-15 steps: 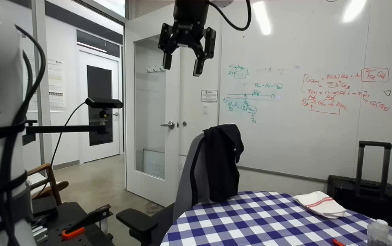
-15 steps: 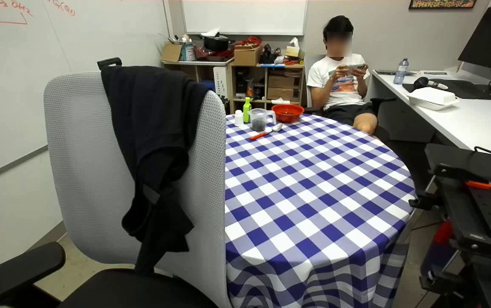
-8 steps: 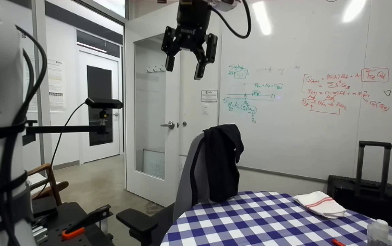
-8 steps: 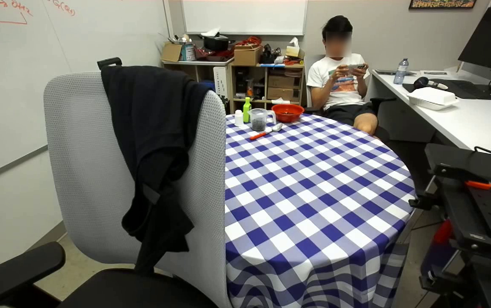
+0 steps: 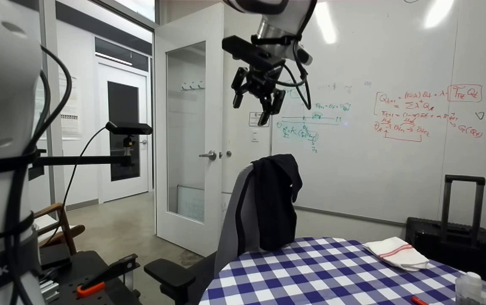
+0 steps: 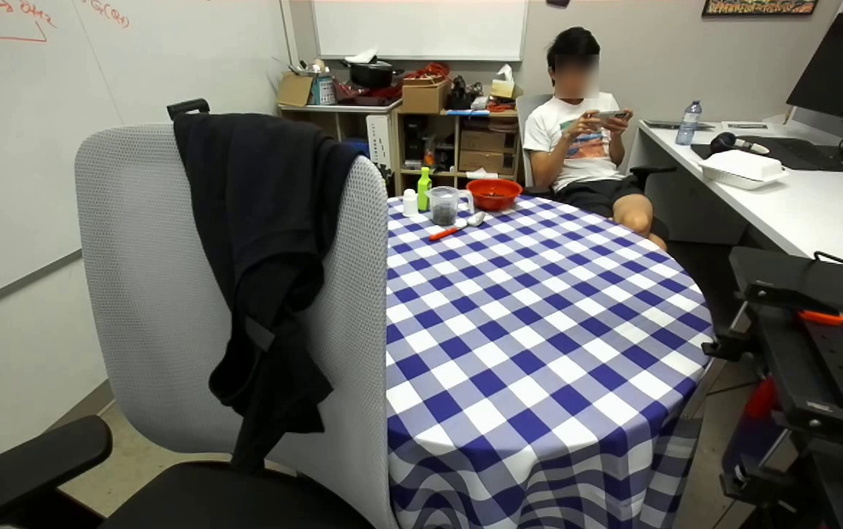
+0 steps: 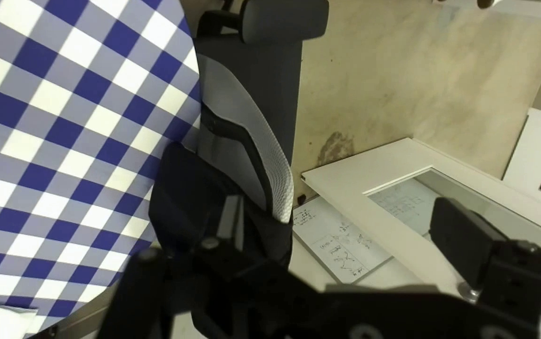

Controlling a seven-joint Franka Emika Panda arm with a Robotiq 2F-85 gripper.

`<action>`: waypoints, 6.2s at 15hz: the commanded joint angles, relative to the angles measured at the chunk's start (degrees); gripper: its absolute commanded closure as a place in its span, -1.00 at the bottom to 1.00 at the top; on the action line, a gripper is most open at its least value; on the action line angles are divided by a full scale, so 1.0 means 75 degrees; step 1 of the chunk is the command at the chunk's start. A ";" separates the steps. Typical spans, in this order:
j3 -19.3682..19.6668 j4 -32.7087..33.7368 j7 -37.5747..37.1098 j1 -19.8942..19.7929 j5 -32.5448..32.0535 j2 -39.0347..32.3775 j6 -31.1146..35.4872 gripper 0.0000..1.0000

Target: Put the black cloth on the table

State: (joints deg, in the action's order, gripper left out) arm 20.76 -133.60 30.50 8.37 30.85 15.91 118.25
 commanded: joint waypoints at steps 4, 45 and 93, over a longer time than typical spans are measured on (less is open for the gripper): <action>-0.0866 0.2672 -0.0052 -0.0893 0.1641 -0.3075 -0.1068 -1.00; -0.3107 0.8549 -0.6374 -0.2227 0.2547 -0.9014 -0.0070 -0.04; -0.0531 0.1297 -0.4820 -0.3551 -0.5117 0.0508 0.0918 0.24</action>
State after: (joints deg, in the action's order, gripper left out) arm 16.94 -122.82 -7.05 -18.09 -8.40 17.66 126.99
